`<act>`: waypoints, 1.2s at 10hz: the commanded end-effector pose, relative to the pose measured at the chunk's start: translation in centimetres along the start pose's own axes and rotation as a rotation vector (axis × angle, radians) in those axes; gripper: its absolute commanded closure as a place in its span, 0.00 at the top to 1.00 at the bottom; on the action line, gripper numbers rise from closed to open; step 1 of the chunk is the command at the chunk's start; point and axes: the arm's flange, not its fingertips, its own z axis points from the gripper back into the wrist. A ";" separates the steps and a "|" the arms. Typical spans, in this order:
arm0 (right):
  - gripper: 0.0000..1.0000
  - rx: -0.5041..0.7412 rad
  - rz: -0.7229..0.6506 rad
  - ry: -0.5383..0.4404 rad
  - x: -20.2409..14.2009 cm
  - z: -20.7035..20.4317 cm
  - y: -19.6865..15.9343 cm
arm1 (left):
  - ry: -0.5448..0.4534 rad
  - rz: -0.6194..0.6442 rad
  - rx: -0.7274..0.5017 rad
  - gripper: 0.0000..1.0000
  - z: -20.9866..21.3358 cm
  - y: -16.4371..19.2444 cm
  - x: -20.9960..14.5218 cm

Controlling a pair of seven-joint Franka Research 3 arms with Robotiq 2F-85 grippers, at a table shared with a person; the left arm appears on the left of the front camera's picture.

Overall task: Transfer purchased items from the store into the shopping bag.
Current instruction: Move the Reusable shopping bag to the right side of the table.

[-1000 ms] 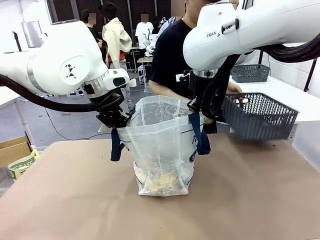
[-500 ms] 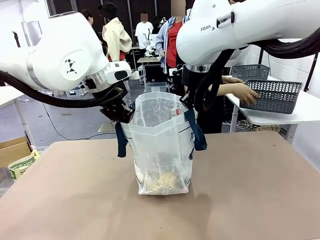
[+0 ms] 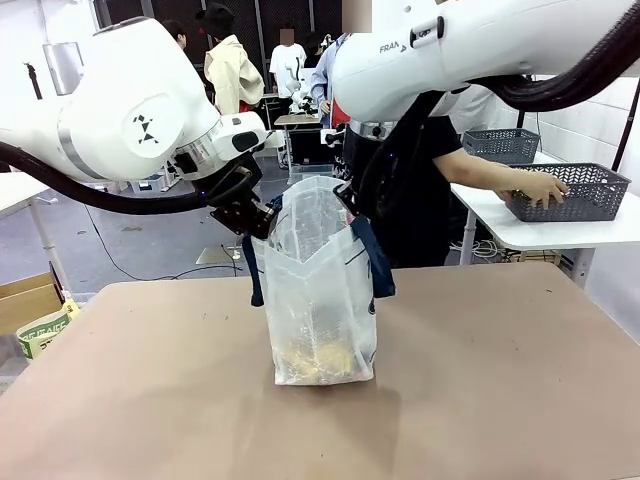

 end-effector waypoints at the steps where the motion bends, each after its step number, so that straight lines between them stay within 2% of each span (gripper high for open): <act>1: 0.00 0.045 -0.110 -0.040 1.4 0.3 0.6 | -0.005 0.024 -0.028 0.00 0.2 0.2 0.8; 2: 0.00 0.044 -0.152 -0.034 1.9 0.2 0.8 | 0.022 0.066 -0.022 0.00 -0.1 0.2 1.4; 3: 0.00 0.023 -0.168 0.001 2.0 0.1 0.6 | 0.093 0.145 -0.002 0.00 -0.6 0.5 1.5; 4: 0.00 0.033 -0.093 -0.009 1.0 -0.1 0.2 | 0.009 0.026 -0.011 0.00 -0.3 0.2 0.4; 6: 0.00 0.036 -0.130 -0.002 1.3 -0.5 0.2 | 0.045 0.074 -0.011 0.00 -0.9 0.5 0.6; 7: 0.00 0.089 -0.240 0.015 1.9 -1.1 0.7 | 0.051 0.117 0.030 0.00 -1.1 0.1 1.0; 9: 0.00 0.135 -0.316 0.014 2.9 -1.5 1.6 | 0.004 0.061 0.035 0.00 -1.1 -0.4 1.7; 12: 0.00 0.149 -0.331 0.012 4.4 -2.1 2.4 | -0.056 0.010 0.032 0.00 -1.4 -0.4 2.5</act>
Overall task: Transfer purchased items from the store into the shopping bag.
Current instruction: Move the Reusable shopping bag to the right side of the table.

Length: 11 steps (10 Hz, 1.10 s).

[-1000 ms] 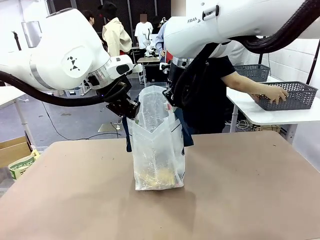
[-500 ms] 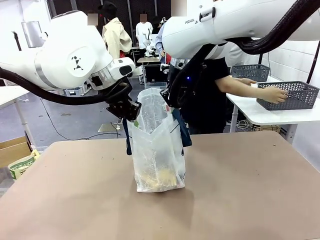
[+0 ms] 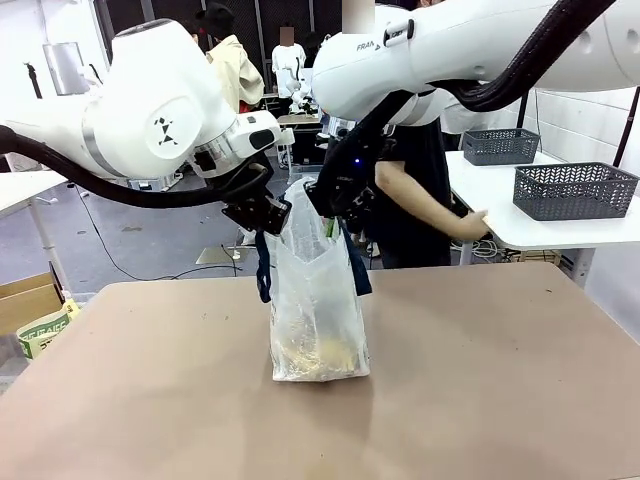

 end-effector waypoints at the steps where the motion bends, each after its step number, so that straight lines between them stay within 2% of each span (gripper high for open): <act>1: 0.00 0.044 -0.017 -0.012 1.2 0.1 1.0 | -0.064 -0.020 0.001 0.00 -0.4 0.4 0.8; 11: 0.00 0.054 -0.034 -0.011 2.6 -1.0 2.3 | -0.107 -0.105 -0.059 0.00 -1.2 -0.7 1.7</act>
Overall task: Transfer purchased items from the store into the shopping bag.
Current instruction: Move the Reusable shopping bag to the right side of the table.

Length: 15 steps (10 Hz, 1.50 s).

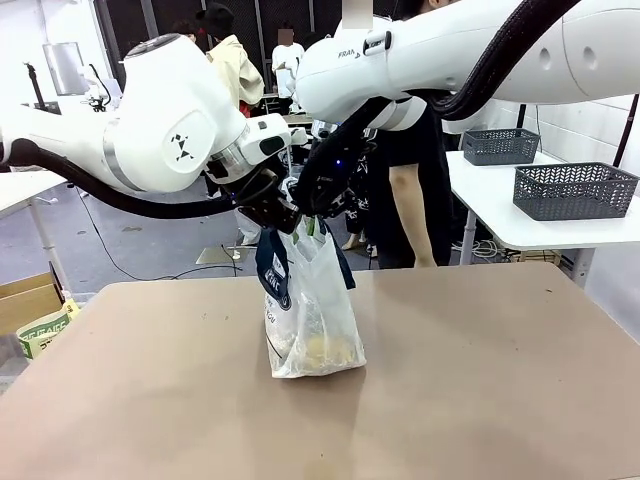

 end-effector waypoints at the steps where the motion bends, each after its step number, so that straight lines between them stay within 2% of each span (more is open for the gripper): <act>1: 0.00 0.020 -0.029 -0.007 0.5 0.2 0.5 | -0.046 -0.028 -0.030 0.00 0.3 0.0 0.8; 6: 0.00 0.019 -0.024 0.006 0.4 0.1 0.7 | -0.058 -0.036 0.011 0.00 0.2 0.0 0.9; 8: 0.00 0.020 -0.026 0.014 0.5 0.0 0.7 | -0.021 -0.009 -0.004 0.00 -0.3 -0.1 0.4; 9: 0.00 0.019 -0.025 0.018 0.5 0.0 0.7 | -0.017 -0.012 -0.002 0.10 -0.4 -0.1 0.3; 13: 0.00 0.019 -0.026 0.023 0.6 -0.1 0.6 | -0.097 0.000 -0.044 0.88 0.7 -0.7 0.1; 14: 0.00 0.020 -0.027 0.025 0.6 -0.2 0.5 | -0.114 0.002 -0.055 1.00 0.9 -0.9 0.1; 15: 0.00 0.022 -0.029 0.027 0.7 -0.3 0.5 | -0.135 0.013 -0.075 1.00 1.0 -0.9 0.0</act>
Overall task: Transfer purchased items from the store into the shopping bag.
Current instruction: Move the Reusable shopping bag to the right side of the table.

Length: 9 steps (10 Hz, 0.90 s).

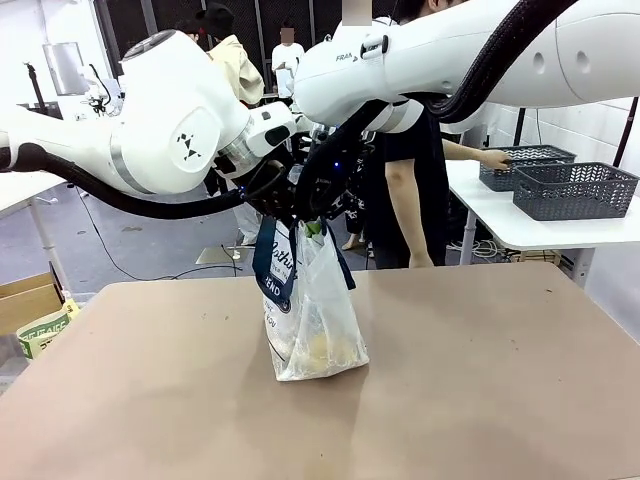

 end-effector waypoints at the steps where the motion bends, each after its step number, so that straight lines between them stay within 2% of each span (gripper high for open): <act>1: 0.00 0.020 -0.029 0.019 0.5 0.2 0.4 | -0.042 0.005 -0.048 1.00 0.3 0.2 -0.9; 6: 0.00 0.019 -0.031 0.020 0.5 0.1 0.4 | -0.063 0.043 -0.064 1.00 0.3 -0.4 -0.8; 9: 0.00 0.021 -0.030 0.019 0.4 0.1 0.5 | -0.056 0.125 -0.076 1.00 0.1 -0.9 -0.5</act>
